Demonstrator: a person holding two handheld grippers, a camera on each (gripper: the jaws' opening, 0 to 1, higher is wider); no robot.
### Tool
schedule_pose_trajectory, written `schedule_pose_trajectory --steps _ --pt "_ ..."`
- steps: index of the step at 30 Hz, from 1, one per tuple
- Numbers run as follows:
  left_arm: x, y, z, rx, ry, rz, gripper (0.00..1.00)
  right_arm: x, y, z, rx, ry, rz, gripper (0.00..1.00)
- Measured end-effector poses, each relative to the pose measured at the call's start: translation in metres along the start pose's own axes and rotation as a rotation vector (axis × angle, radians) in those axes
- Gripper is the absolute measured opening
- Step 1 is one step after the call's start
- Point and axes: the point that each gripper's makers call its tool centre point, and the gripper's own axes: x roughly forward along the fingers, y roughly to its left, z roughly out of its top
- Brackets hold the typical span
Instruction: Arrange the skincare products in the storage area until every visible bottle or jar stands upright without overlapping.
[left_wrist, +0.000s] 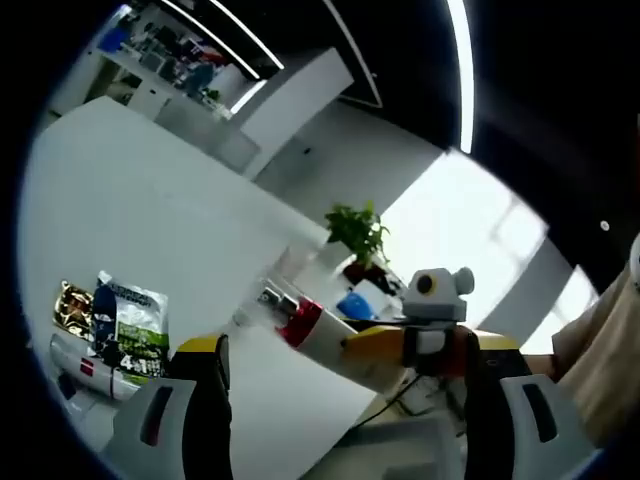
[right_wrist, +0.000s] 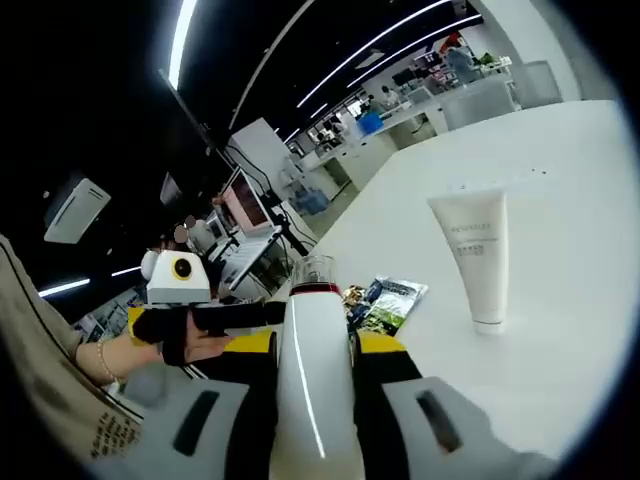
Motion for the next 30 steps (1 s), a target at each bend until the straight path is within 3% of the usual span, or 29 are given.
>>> schedule_pose_trajectory --steps 9,13,22,30 --pt "0.031 -0.008 0.006 -0.114 -0.053 -0.083 0.84 -0.026 0.007 0.012 0.129 -0.123 0.1 0.27" --pt "0.042 -0.015 0.01 -0.143 -0.065 -0.112 0.7 -0.034 0.016 0.017 0.18 -0.172 0.174 0.27" --pt "0.051 -0.036 0.015 -0.095 -0.083 -0.175 0.34 -0.049 0.02 0.024 0.239 -0.259 0.279 0.27" --pt "0.057 -0.045 0.013 -0.04 -0.048 -0.164 0.31 -0.058 0.02 0.024 0.246 -0.265 0.323 0.28"
